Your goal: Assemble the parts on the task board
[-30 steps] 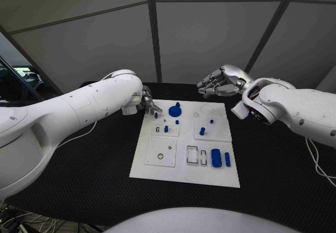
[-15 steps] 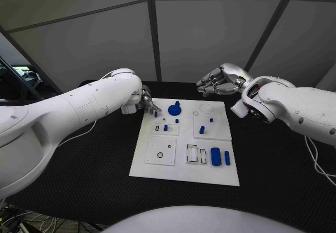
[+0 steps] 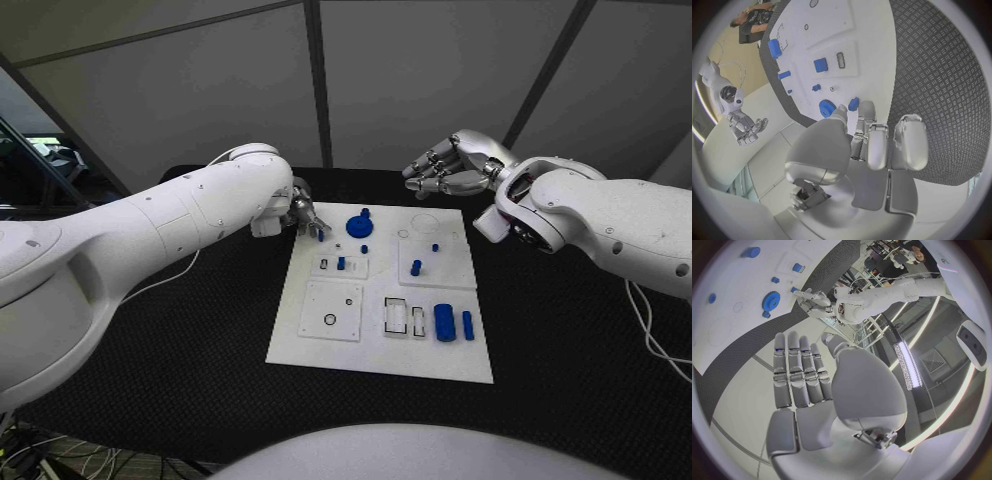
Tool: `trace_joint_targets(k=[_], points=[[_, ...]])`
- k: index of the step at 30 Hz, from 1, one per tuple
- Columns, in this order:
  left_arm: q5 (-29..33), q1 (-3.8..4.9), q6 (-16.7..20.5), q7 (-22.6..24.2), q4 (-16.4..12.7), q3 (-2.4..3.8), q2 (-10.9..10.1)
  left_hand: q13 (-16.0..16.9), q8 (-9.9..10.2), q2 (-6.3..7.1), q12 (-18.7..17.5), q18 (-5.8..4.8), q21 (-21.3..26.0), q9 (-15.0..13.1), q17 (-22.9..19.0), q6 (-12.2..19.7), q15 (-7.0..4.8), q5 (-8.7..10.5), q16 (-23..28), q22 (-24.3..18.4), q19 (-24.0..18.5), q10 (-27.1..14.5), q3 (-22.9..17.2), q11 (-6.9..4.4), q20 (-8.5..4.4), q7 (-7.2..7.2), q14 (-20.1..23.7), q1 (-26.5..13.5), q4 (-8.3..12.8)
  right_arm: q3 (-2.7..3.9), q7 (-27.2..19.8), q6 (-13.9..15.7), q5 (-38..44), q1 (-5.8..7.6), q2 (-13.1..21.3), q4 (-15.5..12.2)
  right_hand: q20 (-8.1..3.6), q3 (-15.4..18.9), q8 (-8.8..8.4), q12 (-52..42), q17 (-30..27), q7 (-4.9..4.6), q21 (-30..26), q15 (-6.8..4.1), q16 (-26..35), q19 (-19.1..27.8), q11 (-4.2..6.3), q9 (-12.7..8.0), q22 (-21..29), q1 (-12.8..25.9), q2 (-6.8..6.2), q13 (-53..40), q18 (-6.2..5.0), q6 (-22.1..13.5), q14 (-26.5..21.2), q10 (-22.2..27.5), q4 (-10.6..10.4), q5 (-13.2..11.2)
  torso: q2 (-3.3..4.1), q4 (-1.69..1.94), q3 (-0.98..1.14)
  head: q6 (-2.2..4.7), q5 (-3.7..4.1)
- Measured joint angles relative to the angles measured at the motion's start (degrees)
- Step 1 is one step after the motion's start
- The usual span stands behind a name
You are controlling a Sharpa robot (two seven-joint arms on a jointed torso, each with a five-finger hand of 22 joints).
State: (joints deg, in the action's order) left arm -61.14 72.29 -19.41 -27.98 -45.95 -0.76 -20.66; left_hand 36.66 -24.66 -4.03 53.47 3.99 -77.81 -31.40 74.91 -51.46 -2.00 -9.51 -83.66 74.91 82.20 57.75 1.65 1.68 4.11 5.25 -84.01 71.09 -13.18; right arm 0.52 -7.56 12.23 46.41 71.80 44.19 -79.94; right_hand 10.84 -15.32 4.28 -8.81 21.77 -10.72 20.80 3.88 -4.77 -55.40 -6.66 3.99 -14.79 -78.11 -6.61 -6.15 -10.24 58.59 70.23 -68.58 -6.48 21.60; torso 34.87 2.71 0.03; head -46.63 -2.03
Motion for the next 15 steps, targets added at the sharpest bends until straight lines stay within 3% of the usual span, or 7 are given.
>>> trace_joint_targets(k=[11,15], points=[[0.0,-0.17,0.1,0.4,0.2,0.0,0.2,-0.1,0.0,-0.13,0.0,0.0,0.0,0.0,0.0,-0.4,0.0,0.0,-0.2,0.0,0.0,0.2,-0.3,-0.23,0.0,-0.36,0.0,0.5,0.3,0.0,0.0,-0.1,0.0,0.0,-0.1,0.1,0.0,0.0,0.0,0.0,0.0,0.0,0.0,0.0,0.0,0.0,0.0,0.0,0.0,0.0,0.0,0.0,0.0,0.0,0.0,0.0,0.0,0.0,-0.01,0.01,0.0,-0.05,-0.1],[0.0,-0.21,0.2,0.6,0.4,-0.01,0.3,-0.3,0.4,-0.95,0.0,0.0,0.0,0.1,0.0,-0.4,0.0,0.0,-0.2,0.0,0.2,0.2,-0.9,-0.23,-0.21,-0.36,0.0,1.3,0.7,0.0,0.0,-0.1,0.0,0.0,-0.2,0.1,0.0,0.0,0.08,0.0,0.0,0.0,0.0,0.0,0.0,0.0,0.0,0.0,0.0,0.0,0.0,0.0,0.0,0.0,0.0,0.0,0.0,0.0,-0.02,0.01,0.01,0.06,-0.06]])
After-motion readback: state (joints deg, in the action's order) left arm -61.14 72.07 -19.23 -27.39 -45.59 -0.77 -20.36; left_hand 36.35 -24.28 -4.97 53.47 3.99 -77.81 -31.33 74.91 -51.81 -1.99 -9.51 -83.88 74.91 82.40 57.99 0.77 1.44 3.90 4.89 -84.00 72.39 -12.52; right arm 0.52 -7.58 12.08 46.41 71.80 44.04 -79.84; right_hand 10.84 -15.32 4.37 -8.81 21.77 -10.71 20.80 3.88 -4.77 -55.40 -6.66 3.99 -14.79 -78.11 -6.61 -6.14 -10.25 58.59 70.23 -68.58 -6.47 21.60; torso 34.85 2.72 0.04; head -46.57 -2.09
